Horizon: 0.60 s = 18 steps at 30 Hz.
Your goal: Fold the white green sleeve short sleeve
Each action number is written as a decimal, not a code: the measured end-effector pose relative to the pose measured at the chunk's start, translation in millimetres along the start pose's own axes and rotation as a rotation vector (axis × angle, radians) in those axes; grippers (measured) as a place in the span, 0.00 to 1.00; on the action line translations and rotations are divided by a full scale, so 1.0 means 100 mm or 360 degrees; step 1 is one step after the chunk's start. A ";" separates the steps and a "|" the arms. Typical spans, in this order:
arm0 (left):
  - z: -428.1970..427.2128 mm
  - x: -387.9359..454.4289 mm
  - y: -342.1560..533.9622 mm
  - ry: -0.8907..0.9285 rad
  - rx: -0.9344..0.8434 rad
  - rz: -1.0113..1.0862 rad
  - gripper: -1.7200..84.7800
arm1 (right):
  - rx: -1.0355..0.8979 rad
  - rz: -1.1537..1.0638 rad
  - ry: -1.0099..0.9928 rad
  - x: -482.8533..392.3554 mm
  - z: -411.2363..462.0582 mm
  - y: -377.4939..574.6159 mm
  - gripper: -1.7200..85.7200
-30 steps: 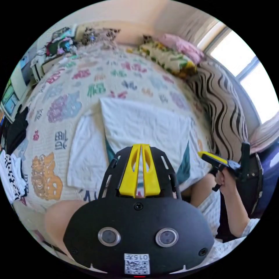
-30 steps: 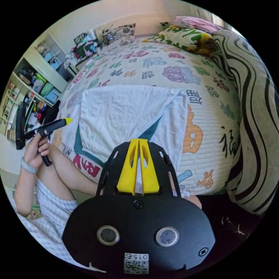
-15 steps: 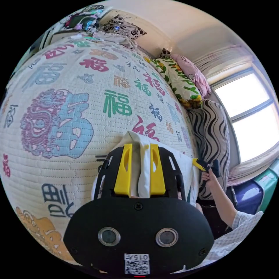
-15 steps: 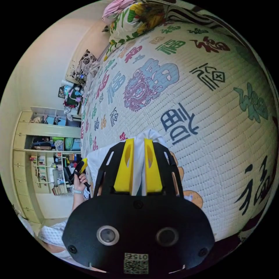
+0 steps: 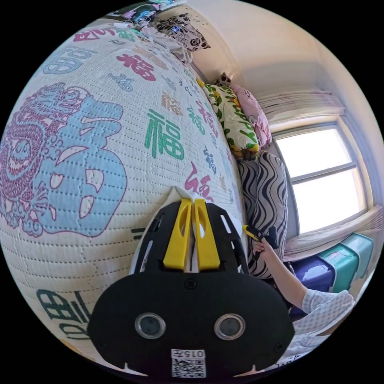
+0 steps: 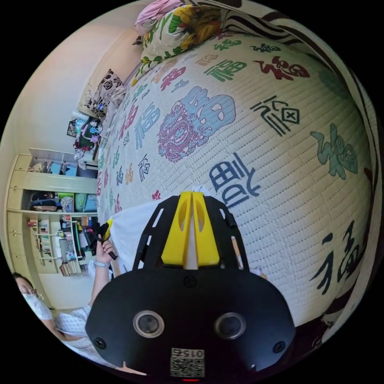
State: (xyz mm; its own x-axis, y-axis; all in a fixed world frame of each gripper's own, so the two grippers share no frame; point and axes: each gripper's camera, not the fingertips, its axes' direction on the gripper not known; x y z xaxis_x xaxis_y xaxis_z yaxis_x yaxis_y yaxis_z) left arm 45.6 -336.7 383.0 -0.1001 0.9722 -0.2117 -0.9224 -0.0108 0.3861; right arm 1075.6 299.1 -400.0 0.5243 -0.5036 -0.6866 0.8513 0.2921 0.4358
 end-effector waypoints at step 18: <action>-0.72 0.05 0.09 0.0026 -0.0491 0.0233 0.12 | -0.0341 -0.0399 0.0076 -0.78 0.68 1.18 0.11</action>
State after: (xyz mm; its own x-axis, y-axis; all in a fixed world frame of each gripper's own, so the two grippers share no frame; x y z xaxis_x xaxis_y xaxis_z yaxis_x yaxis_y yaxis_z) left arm 10.4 -349.0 321.1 -0.2432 0.9513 -0.1895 -0.9670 -0.2225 0.1243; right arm 1134.0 317.6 -255.2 0.2938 -0.5444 -0.7857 0.9360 0.3305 0.1210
